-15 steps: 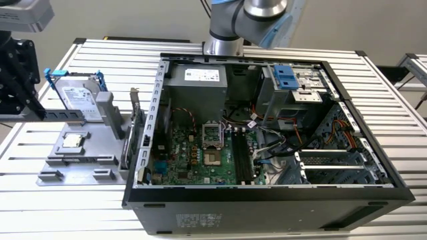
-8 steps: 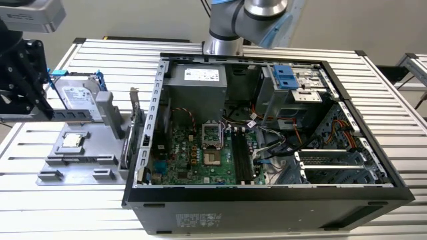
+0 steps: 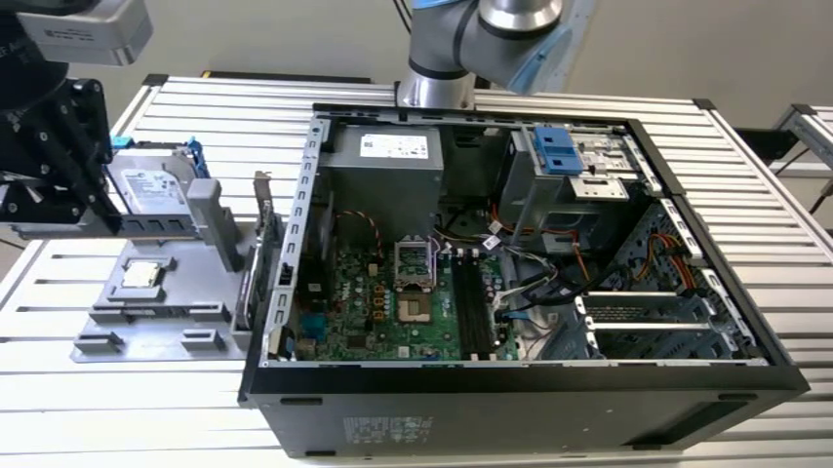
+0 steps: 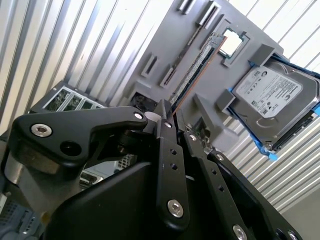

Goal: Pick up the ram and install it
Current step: 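Pick up the ram and move it above insertion slot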

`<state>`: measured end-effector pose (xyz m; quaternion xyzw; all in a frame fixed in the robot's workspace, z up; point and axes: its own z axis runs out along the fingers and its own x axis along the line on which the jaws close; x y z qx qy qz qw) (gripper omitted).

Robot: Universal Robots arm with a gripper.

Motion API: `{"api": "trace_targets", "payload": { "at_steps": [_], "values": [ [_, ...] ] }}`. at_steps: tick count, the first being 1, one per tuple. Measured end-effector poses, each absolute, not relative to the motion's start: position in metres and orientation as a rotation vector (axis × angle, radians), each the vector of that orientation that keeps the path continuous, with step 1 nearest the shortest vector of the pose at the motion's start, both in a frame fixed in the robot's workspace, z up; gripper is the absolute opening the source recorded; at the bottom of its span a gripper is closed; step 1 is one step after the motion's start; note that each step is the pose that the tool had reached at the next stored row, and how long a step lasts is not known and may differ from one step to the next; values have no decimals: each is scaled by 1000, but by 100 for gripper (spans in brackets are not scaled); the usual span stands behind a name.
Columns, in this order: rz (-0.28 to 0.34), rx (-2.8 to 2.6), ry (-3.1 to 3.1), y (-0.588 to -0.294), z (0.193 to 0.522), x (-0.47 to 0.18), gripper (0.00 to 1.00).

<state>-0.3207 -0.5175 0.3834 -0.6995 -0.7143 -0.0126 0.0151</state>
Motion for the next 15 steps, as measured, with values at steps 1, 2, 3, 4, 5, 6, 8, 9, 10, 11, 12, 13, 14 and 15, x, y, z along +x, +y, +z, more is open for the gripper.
{"api": "trace_targets", "payload": {
  "at_steps": [1,2,3,4,5,6,8,9,10,11,12,13,14,15],
  "values": [
    [-39,-2177,-2223,-517,383,-319,0],
    [-39,-2177,-2223,-517,383,-317,0],
    [-39,-2177,-2223,-517,383,-316,0],
    [-39,-2177,-2223,-517,383,-314,0],
    [-39,-2177,-2223,-517,383,-312,0],
    [-39,-2177,-2223,-517,383,-310,0],
    [-39,-2177,-2223,-517,383,-307,0],
    [-39,-2177,-2223,-517,383,-305,0],
    [-39,-2177,-2223,-517,383,-303,0],
    [-39,-2177,-2223,-517,383,-301,0],
    [-39,-2177,-2223,-517,383,-299,0],
    [-39,-2177,-2223,-517,383,-298,0],
    [-39,-2177,-2223,-517,383,-296,0],
    [-39,-2177,-2223,-517,383,-294,0]
  ]
}}
